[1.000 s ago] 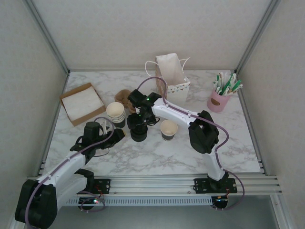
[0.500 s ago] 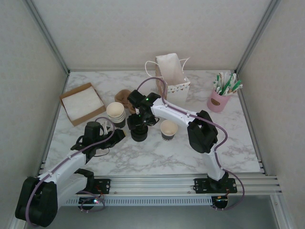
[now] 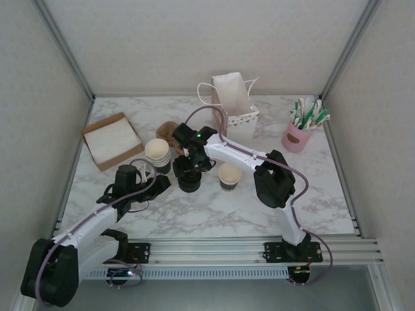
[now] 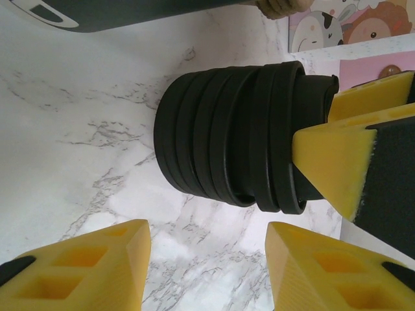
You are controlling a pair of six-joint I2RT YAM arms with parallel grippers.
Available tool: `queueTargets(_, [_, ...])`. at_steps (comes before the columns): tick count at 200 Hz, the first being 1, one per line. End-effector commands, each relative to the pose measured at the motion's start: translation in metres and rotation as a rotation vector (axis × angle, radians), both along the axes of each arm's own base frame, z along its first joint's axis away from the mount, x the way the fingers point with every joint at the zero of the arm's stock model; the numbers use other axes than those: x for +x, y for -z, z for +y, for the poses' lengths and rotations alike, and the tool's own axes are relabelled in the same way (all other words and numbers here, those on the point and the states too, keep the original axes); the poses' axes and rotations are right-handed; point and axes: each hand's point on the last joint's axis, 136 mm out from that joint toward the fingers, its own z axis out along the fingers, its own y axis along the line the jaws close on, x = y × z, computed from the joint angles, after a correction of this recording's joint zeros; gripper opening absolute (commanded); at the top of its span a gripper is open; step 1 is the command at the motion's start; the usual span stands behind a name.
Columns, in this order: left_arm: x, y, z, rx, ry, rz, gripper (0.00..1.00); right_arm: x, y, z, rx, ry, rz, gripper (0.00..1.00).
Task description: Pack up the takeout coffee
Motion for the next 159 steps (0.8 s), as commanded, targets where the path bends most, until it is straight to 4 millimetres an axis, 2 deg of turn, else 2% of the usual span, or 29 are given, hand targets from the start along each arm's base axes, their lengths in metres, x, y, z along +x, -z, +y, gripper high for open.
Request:
queueTargets(1, [0.001, -0.003, -0.004, -0.029, 0.025, -0.028, 0.5, -0.007, 0.0, 0.003, -0.015, -0.009, 0.017, 0.81])
queueTargets(59, [0.002, -0.005, -0.009, -0.072, 0.035, -0.029, 0.5, -0.009, -0.006, 0.004, -0.006, -0.013, 0.008, 0.74])
queueTargets(159, [0.002, 0.003, -0.015, -0.123, 0.045, -0.013, 0.49, -0.012, -0.019, 0.004, 0.035, -0.006, 0.0, 0.7])
